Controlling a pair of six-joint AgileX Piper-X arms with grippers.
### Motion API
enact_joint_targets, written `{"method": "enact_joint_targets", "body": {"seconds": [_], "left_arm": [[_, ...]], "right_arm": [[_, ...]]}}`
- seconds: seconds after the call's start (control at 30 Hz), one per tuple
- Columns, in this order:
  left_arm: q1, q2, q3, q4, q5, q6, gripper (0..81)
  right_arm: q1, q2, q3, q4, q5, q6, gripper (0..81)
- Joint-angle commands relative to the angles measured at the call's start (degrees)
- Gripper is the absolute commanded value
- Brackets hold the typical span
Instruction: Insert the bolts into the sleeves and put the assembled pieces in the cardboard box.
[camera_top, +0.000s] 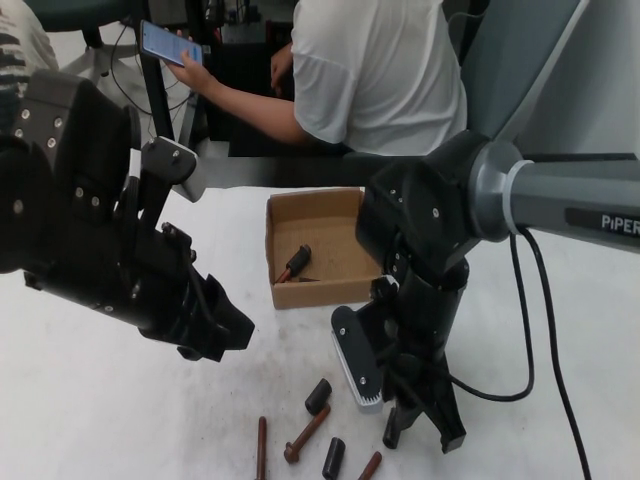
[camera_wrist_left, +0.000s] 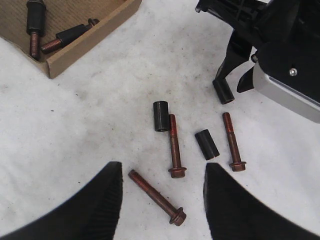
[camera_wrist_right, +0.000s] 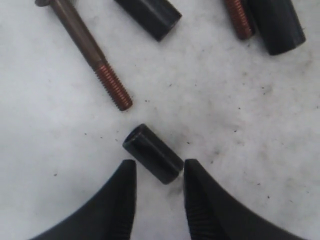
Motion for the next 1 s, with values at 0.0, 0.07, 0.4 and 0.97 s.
{"method": "enact_joint_targets", "body": {"seconds": [0.0, 0.07, 0.4, 0.97], "left_arm": [[0.0, -0.2, 0.0, -0.5, 0.3, -0.5, 46.7], [0.0, -0.2, 0.0, -0.5, 0.3, -0.5, 46.7], [0.0, -0.2, 0.0, -0.7, 0.3, -0.5, 46.7], [0.0, -0.2, 0.0, -0.3, 0.3, -0.5, 46.7]], "right_arm": [[-0.2, 0.2, 0.6, 0.2, -1.2, -0.3, 31.2], [0.0, 1.3, 0.9, 0.7, -0.7, -0.3, 31.2], [0.0, 2.7, 0.8, -1.1, 2.3, -0.3, 31.2], [0.5, 4.8, 0.5, -3.3, 5.2, -0.7, 31.2]]}}
